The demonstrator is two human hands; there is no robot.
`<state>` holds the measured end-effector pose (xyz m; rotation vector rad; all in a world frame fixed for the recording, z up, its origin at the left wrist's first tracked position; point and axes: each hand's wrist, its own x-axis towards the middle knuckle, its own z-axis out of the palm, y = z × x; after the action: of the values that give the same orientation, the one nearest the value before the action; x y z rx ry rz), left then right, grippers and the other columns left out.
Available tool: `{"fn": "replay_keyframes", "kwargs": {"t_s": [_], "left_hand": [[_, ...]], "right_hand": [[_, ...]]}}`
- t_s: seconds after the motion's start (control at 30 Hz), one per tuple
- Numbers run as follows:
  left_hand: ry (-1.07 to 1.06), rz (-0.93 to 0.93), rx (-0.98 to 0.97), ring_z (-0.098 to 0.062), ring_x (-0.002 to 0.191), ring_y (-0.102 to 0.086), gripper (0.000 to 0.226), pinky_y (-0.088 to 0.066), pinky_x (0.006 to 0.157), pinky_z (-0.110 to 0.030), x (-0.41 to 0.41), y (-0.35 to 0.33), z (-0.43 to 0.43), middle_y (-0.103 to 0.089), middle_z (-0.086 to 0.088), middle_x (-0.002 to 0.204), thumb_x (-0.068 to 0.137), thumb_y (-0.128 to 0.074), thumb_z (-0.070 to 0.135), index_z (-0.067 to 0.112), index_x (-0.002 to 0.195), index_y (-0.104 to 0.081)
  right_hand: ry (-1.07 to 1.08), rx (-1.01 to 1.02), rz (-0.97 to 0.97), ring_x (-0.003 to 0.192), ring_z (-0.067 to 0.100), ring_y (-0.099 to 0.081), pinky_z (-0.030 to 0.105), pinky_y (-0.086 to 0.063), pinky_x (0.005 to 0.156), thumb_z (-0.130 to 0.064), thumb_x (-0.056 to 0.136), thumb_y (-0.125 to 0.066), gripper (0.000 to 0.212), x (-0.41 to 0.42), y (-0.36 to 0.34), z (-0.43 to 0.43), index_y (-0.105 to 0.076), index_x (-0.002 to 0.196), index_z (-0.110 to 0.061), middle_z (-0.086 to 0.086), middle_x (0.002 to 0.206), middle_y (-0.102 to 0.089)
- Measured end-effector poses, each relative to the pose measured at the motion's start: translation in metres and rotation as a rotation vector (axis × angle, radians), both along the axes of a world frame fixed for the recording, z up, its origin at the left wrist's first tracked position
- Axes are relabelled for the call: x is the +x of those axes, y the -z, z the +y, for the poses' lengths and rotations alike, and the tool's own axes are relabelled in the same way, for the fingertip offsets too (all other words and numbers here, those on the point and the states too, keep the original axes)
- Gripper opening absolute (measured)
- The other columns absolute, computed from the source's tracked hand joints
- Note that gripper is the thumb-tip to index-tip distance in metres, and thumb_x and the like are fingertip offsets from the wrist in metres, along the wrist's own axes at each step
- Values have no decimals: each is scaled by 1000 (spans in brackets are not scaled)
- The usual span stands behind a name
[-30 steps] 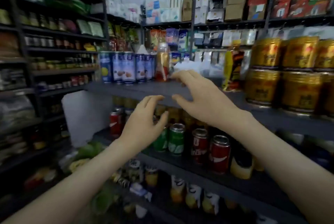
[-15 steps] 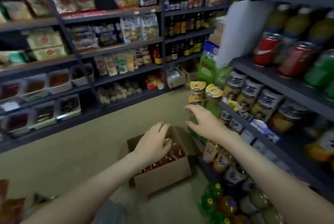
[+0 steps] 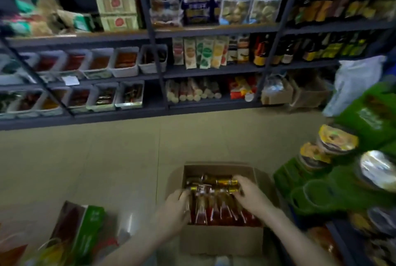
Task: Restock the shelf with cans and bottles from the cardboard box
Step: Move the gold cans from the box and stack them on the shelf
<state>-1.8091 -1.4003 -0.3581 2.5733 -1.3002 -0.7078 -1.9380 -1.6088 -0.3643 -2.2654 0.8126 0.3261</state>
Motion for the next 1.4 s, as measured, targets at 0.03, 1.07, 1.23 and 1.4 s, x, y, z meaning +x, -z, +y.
{"fn": "replay_keyframes", "kwargs": {"t_s": [0.03,1.07,1.23,1.4], "left_hand": [[-20,-16,9,-21,118,-51,51,-42,89,-26,16,15,-11,-43,0,134,93,-49,27,14,140,-37],[586,-186,793,-35,145,14,64,9,115,-54,172,647,-210,18,-10,159,100,-37,38,22,153,-5],[526,-140,703,-40,141,-14,64,-15,117,-51,177,659,-214,-12,-19,153,96,-49,27,16,150,-17],[439,-192,661,-35,135,-25,66,-26,113,-50,174,659,-215,-23,-17,144,96,-49,18,3,148,-12]], "right_hand": [[-7,21,37,129,13,-46,39,-43,105,-28,96,-52,50,13,24,-15,-36,143,-27,-4,146,-41],[-585,-171,456,147,24,14,37,-32,109,14,78,-59,113,232,642,-151,13,150,-38,-1,159,22],[-569,-238,340,147,25,14,42,-18,119,6,80,-64,87,239,647,-142,-17,147,-22,5,160,13],[-492,-370,287,146,30,-8,38,-23,115,3,88,-53,63,237,652,-138,-24,143,-6,16,156,-10]]}}
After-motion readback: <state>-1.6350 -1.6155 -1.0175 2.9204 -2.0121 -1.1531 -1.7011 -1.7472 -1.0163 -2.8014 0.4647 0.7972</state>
